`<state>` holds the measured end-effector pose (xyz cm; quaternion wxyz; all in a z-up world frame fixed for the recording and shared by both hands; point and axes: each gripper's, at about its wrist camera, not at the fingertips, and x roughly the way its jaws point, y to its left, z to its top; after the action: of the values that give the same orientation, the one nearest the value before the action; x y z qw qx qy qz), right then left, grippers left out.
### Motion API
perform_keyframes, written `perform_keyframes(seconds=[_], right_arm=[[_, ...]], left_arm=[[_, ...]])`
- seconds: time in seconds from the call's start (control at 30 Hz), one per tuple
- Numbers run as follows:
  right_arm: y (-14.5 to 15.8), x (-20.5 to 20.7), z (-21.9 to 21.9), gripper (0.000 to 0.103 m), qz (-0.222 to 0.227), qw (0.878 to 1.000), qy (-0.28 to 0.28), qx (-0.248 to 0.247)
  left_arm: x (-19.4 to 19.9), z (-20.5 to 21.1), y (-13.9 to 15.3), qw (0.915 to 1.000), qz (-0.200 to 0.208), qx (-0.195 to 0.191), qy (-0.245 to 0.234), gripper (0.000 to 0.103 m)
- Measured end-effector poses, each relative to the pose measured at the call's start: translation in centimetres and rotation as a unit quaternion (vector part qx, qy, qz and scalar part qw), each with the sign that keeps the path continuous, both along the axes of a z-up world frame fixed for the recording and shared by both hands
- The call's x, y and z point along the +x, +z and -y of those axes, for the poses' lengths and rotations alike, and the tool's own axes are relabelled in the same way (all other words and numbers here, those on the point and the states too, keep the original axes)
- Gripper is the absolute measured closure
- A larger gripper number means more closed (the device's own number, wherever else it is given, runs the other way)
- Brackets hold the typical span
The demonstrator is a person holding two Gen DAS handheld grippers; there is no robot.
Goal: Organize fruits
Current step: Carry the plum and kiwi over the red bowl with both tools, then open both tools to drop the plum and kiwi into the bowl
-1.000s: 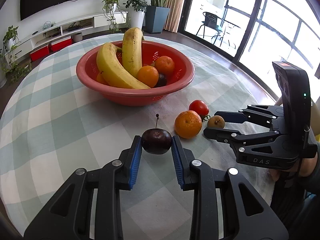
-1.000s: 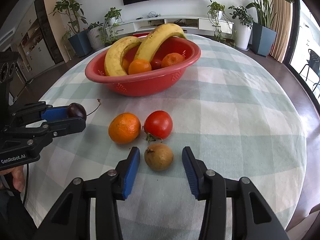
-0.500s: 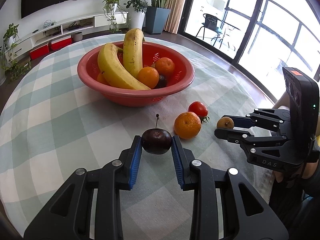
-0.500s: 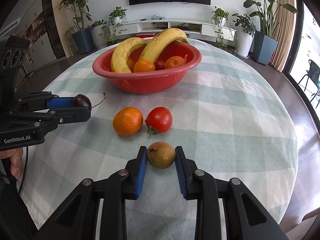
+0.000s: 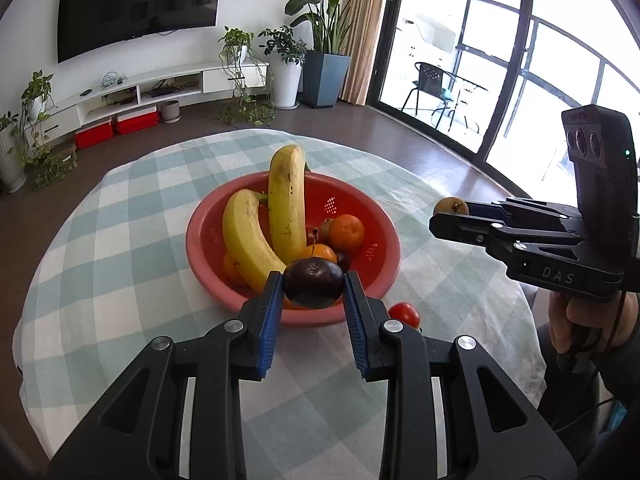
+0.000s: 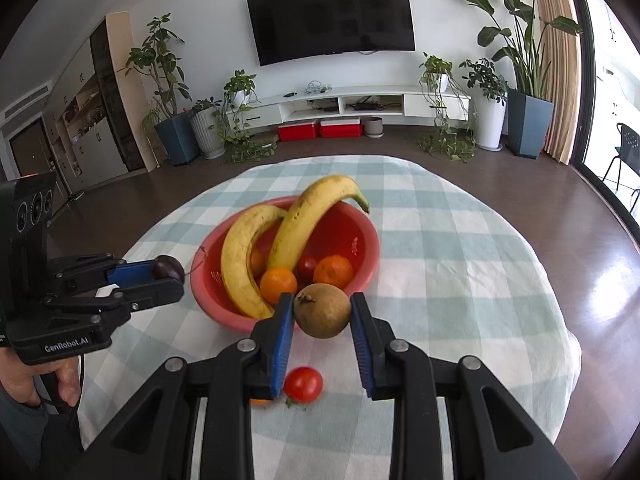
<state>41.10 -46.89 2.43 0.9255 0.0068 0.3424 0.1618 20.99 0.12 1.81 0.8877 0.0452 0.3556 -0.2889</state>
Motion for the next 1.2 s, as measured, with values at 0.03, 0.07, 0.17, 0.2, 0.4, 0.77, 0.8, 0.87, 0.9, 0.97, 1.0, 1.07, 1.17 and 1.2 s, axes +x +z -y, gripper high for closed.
perform_keyframes(seconds=[0.03, 0.07, 0.17, 0.2, 0.4, 0.77, 0.8, 0.87, 0.9, 0.97, 1.0, 1.07, 1.17, 1.2], right_arm=[[0.2, 0.8, -0.3, 0.072, 0.001, 1.0, 0.002, 0.001], [0.3, 1.5, -0.5, 0.072, 0.001, 1.0, 0.003, 0.003], [0.0, 3.8, -1.4, 0.072, -0.011, 1.0, 0.011, 0.0], [-0.3, 4.4, -1.6, 0.072, -0.015, 1.0, 0.01, -0.002], [-2.3, 7.4, -2.1, 0.072, -0.037, 0.999, 0.007, -0.009], [-4.8, 9.4, -2.8, 0.072, -0.062, 0.998, 0.009, -0.027], [-5.0, 9.5, -2.8, 0.072, -0.064, 0.998, 0.01, -0.027], [-5.1, 9.4, -2.9, 0.072, -0.063, 0.998, 0.01, -0.028], [-5.1, 9.3, -2.9, 0.072, -0.062, 0.998, 0.01, -0.03], [-5.1, 9.3, -3.0, 0.072, -0.062, 0.998, 0.01, -0.03], [-5.1, 9.2, -3.0, 0.072, -0.062, 0.998, 0.01, -0.029], [-5.1, 9.2, -3.0, 0.072, -0.062, 0.998, 0.01, -0.029], [-5.1, 9.3, -2.9, 0.072, -0.062, 0.998, 0.01, -0.03], [-5.0, 9.2, -2.9, 0.071, -0.062, 0.998, 0.009, -0.029]], left_arm=[[0.6, 0.5, 0.1, 1.0, 0.001, 0.005, 0.001, 0.075], [1.4, 0.9, 0.2, 1.0, 0.001, 0.009, 0.003, 0.075], [3.4, 2.2, 0.0, 0.9997, 0.002, 0.023, 0.011, 0.075], [3.9, 2.5, -0.1, 0.9995, 0.003, 0.028, 0.014, 0.075], [5.4, 3.8, -1.8, 0.9985, -0.007, 0.051, 0.016, 0.075], [6.0, 4.4, -3.0, 0.998, 0.002, 0.061, 0.017, 0.074], [6.0, 4.4, -3.0, 0.998, 0.003, 0.061, 0.017, 0.074], [6.0, 4.4, -3.0, 0.998, 0.004, 0.061, 0.018, 0.074], [6.0, 4.5, -3.1, 0.9979, 0.004, 0.062, 0.018, 0.074], [6.0, 4.4, -3.1, 0.998, 0.003, 0.061, 0.019, 0.074], [6.0, 4.5, -3.1, 0.998, 0.003, 0.061, 0.019, 0.074], [6.0, 4.5, -3.1, 0.9979, 0.005, 0.062, 0.019, 0.074], [6.0, 4.5, -3.1, 0.9979, 0.004, 0.062, 0.019, 0.074], [6.0, 4.5, -3.0, 0.9979, 0.004, 0.062, 0.019, 0.074]])
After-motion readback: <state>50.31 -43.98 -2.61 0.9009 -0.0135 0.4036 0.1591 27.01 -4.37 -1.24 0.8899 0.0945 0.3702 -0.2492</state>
